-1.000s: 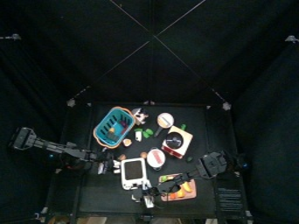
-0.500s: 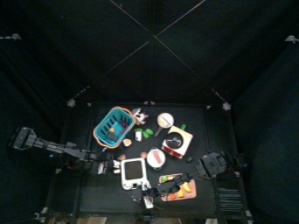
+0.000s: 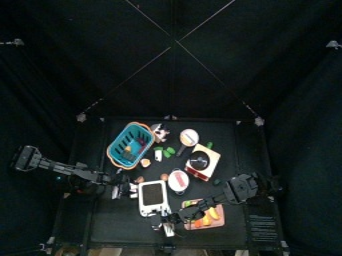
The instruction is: Grab apple half
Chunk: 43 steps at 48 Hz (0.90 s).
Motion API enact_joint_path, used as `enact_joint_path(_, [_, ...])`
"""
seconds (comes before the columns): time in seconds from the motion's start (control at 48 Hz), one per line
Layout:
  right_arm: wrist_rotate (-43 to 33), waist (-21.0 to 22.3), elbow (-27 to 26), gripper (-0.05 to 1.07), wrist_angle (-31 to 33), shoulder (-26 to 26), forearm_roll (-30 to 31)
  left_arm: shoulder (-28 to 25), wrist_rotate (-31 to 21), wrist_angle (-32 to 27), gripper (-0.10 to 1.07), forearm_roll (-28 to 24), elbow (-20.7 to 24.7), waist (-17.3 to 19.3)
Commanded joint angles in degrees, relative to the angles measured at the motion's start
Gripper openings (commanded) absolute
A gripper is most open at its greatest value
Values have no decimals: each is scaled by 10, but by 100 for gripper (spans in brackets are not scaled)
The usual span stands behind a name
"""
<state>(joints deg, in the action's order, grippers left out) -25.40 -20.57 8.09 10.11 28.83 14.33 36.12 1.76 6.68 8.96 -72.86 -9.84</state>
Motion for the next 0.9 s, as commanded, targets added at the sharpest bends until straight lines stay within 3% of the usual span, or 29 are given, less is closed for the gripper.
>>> enact_joint_path(0.0, [-1, 6, -11, 85, -4, -14, 1, 0, 0, 3, 86, 1, 8, -1])
enact_joint_path(0.229, [-1, 4, -10, 74, 2, -18, 1, 1, 0, 3, 86, 1, 8, -1])
enact_joint_path(0.875, [1, 11, 40, 72, 19, -108, 2, 0, 0, 3, 86, 1, 8, -1])
